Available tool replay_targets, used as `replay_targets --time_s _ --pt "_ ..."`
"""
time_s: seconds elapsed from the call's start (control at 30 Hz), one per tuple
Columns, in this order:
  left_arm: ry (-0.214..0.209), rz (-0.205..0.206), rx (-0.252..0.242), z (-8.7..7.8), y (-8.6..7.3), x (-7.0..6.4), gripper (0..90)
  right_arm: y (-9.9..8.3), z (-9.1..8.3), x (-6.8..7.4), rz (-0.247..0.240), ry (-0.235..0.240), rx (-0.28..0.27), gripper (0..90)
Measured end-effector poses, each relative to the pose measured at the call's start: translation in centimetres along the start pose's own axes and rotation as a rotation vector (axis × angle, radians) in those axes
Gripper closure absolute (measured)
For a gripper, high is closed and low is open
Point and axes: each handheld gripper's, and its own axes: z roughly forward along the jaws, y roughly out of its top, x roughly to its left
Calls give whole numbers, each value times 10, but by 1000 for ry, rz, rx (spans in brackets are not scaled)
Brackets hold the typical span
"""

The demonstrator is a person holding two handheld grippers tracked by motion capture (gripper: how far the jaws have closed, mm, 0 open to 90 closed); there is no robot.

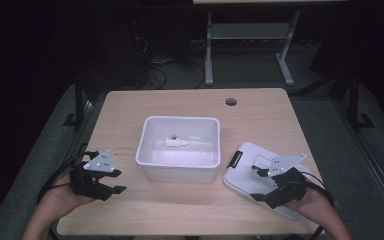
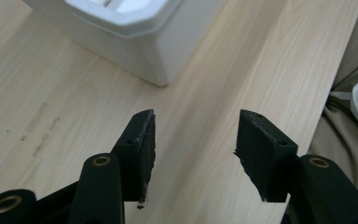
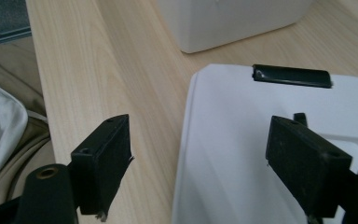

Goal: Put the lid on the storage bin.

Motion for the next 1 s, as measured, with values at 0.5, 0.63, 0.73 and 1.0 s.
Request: replay_targets --time_s 0.5,0.63,0.73,1.0 --pt "7 -15 -15 22 -24 -12 431 -2 -6 -21 -1 -80 66 291" --pt "9 -12 -4 32 -26 -14 423 -3 -6 -27 5 -91 81 339" --pt "15 -9 -3 36 -27 -15 418 -5 -4 -32 10 -94 100 393" --pt "8 -14 -15 42 -29 -17 412 -9 1 -43 38 -72 121 519"
